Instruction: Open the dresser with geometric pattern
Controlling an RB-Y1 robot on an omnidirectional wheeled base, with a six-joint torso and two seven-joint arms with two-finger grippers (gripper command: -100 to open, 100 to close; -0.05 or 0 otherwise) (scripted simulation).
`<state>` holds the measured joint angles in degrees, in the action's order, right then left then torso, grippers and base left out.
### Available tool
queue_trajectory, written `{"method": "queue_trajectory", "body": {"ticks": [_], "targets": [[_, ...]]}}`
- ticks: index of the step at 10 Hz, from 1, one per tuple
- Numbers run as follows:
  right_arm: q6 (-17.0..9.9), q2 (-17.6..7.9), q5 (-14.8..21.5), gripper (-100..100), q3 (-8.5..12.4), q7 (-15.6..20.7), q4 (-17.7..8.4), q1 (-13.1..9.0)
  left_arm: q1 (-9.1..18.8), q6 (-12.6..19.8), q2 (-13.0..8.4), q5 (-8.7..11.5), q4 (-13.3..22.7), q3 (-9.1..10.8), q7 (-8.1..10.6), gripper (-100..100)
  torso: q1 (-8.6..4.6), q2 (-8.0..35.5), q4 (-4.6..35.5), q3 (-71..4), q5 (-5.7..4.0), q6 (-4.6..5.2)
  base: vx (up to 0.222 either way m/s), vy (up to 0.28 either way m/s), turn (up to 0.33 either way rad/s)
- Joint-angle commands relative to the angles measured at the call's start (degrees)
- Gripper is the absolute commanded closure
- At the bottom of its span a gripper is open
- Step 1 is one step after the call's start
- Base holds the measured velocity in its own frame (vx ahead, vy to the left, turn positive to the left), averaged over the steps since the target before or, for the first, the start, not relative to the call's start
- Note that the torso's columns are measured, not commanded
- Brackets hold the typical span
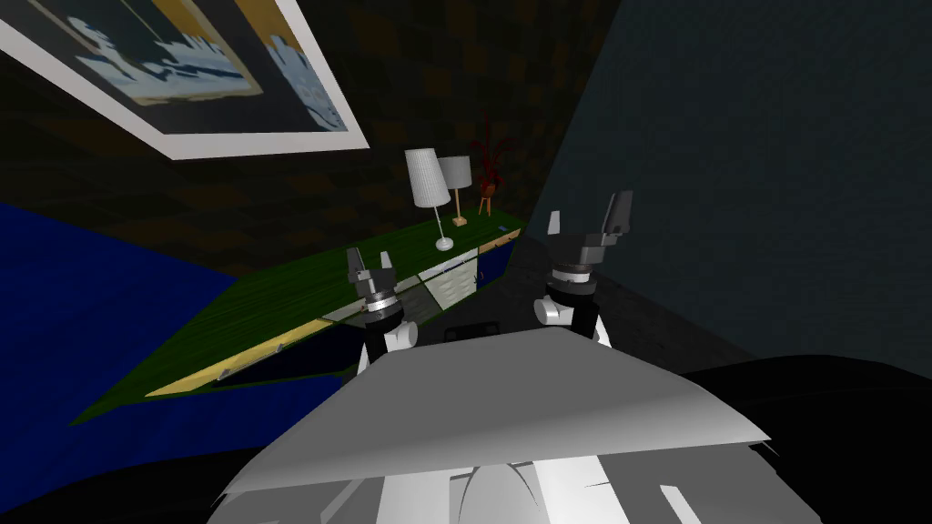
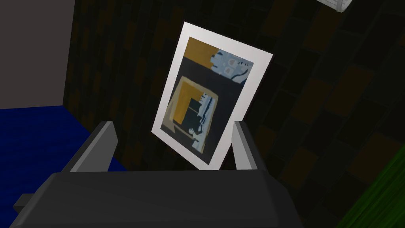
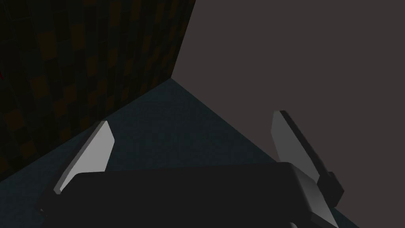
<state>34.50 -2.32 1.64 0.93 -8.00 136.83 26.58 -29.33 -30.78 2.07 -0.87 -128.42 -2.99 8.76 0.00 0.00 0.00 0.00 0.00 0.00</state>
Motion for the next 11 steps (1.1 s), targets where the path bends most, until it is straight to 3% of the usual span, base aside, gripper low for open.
{"method": "queue_trajectory", "body": {"ticks": [1,9,10,11], "targets": [[0.0,0.0,0.0,0,0.0,0.0,0.0,0.0,0.0,0.0,0.0,0.0,0.0,0.00,0.00,0,0.00,2.3,2.3,-4.7,0.00,0.00,0.000,0.000,0.000],[0.0,0.0,0.0,0,0.0,0.0,0.0,0.0,0.0,0.0,0.0,0.0,0.0,0.00,0.00,0,0.00,35.4,35.4,-70.7,0.00,0.00,0.000,0.000,0.000],[0.0,0.0,0.0,0,0.0,0.0,0.0,0.0,0.1,-0.5,-2.9,0.1,0.7,0.08,0.09,-100,0.00,39.6,39.6,-79.2,0.00,0.00,0.019,-0.011,0.015],[0.0,0.0,0.0,0,0.0,0.0,0.0,0.0,0.2,-1.1,-4.5,0.2,1.4,0.16,0.17,-100,-0.01,41.5,41.5,-83.2,0.00,0.00,0.029,-0.030,0.028]]}}
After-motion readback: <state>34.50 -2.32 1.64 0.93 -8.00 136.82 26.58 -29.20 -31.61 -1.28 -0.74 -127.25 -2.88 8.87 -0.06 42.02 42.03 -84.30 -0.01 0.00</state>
